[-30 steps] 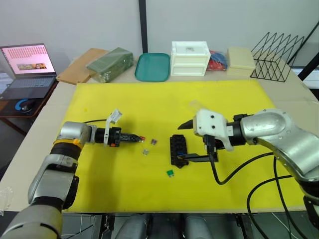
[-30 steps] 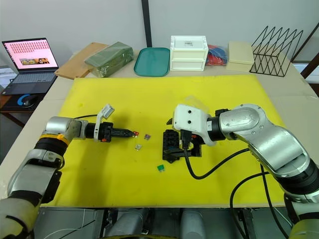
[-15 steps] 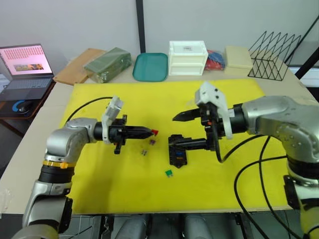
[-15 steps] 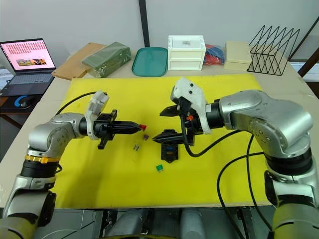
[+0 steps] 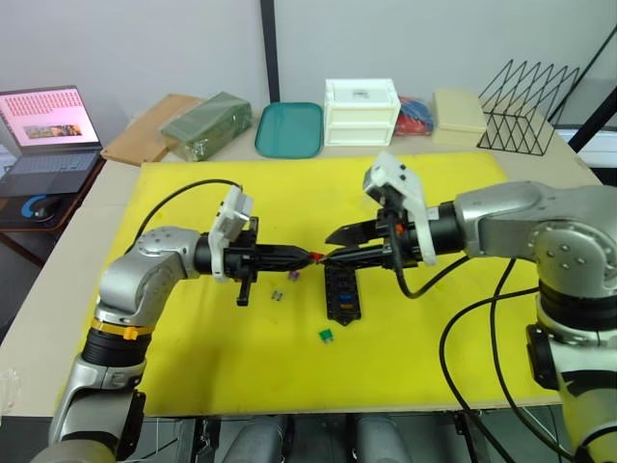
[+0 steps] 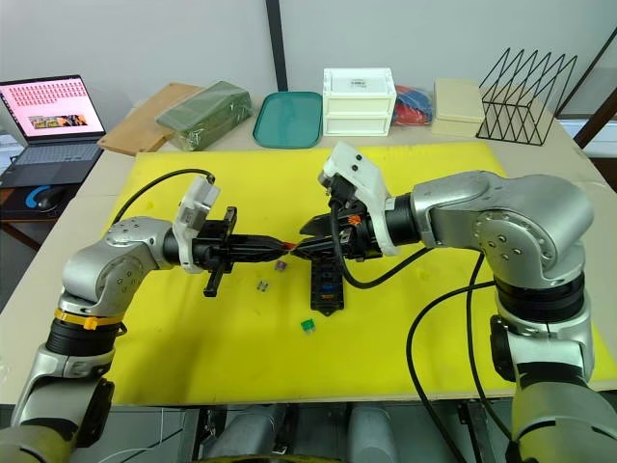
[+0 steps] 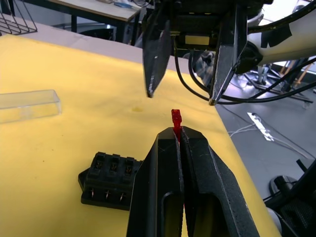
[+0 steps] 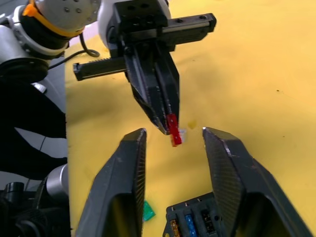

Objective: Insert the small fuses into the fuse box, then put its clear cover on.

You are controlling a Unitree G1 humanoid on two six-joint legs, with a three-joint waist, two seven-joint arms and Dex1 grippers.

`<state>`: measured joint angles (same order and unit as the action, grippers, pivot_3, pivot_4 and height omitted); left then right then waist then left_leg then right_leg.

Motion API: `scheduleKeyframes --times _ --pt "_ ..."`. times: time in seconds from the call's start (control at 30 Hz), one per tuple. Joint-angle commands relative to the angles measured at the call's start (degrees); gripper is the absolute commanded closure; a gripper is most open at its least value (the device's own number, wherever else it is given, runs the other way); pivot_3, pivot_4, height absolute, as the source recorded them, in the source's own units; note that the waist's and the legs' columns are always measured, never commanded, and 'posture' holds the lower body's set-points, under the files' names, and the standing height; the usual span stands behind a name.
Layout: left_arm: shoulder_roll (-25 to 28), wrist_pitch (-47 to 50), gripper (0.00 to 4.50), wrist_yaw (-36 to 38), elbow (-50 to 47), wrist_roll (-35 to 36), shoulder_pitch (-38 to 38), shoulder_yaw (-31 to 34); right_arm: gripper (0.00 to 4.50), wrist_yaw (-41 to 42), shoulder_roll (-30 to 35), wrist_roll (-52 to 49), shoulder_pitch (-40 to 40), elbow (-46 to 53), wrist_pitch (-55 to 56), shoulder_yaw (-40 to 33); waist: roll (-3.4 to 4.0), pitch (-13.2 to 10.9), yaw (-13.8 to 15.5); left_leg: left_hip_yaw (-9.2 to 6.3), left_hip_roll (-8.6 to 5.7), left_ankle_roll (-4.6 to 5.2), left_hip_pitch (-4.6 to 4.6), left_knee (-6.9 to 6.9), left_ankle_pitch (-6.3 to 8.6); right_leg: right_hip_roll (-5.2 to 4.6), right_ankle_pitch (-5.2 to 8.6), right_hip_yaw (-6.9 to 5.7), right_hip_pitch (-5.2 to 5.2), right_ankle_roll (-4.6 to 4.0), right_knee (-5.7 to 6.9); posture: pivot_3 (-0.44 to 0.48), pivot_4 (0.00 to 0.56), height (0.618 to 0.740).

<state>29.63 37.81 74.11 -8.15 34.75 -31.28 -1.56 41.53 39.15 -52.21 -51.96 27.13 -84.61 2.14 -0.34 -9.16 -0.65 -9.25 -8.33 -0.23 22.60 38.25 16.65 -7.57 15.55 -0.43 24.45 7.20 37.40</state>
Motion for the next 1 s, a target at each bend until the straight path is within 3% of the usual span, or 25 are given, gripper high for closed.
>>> scheduleKeyframes --times 0.03,0.07,0.2,1.0 --pt "0.3 -1.0 4.5 0.0 -2.0 1.4 -0.9 -0.5 2.55 -0.6 0.2 -0.4 -1.0 1.0 0.5 -0.1 0.0 0.0 0.0 0.0 0.0 0.0 0.0 0.0 0.0 0.0 0.0 0.0 0.0 0.0 0.0 0.0 0.15 0.74" --pt "0.3 -1.0 4.5 0.0 -2.0 1.5 -0.9 -0.5 2.55 -0.7 0.2 -0.4 -1.0 1.0 0.5 0.0 0.0 0.0 0.0 0.0 0.0 0.0 0.0 0.0 0.0 0.0 0.0 0.0 0.0 0.0 0.0 0.0 0.15 0.74" --pt "0.3 -1.2 4.5 -0.2 -2.1 1.6 -0.9 -0.6 3.41 -0.4 0.8 -0.4 -0.6 1.4 1.3 0.8 0.0 0.0 0.0 0.0 0.0 0.0 0.0 0.0 0.0 0.0 0.0 0.0 0.0 0.0 0.0 0.0 0.15 0.74" --pt "2.4 -2.0 4.5 -0.9 -2.1 2.1 0.4 -0.9 3.41 0.9 4.1 1.3 1.0 1.7 6.7 4.0 0.0 0.0 0.0 0.0 0.0 0.0 0.0 -0.01 0.0 0.0 0.0 0.0 0.0 0.0 -0.01 0.0 0.15 0.74"
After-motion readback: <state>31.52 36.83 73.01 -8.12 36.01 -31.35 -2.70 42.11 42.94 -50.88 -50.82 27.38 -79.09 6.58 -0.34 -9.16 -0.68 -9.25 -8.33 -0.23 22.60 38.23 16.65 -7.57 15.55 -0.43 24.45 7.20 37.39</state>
